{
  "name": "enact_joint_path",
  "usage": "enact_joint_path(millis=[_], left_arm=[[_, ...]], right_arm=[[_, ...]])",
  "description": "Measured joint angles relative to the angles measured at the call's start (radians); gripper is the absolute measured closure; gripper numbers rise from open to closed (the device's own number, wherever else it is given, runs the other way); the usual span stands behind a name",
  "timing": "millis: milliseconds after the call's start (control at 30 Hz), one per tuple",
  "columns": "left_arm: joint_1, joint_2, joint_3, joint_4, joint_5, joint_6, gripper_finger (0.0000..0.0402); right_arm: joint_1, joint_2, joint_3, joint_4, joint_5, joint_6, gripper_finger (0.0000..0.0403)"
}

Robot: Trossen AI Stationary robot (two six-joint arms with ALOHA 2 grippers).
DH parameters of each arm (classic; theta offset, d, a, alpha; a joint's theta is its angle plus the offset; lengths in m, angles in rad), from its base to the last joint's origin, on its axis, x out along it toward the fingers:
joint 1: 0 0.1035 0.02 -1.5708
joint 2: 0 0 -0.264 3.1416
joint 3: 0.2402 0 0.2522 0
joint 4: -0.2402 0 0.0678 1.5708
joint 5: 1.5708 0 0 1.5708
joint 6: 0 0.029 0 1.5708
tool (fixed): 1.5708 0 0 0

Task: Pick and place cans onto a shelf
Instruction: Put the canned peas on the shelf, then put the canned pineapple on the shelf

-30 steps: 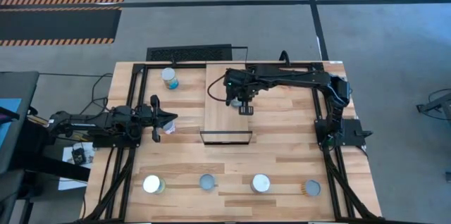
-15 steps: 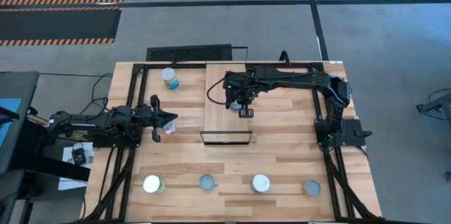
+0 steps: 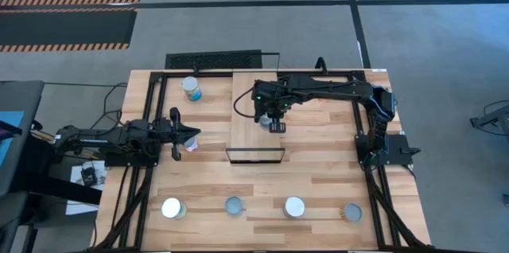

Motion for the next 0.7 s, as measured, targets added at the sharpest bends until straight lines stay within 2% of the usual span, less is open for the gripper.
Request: enact_joint_path(millis=[333,700], left_arm=[[0.000,0.000,0.000,0.000,0.000,-0.001,0.0401],[0.000,0.000,0.000,0.000,0.000,-0.001,0.0401]], right_arm=[[0.000,0.000,-0.001,0.007,-0.001,0.019,0.0357],[0.003,0.000,-0.001,0.033,-0.001,0.020,0.0292]])
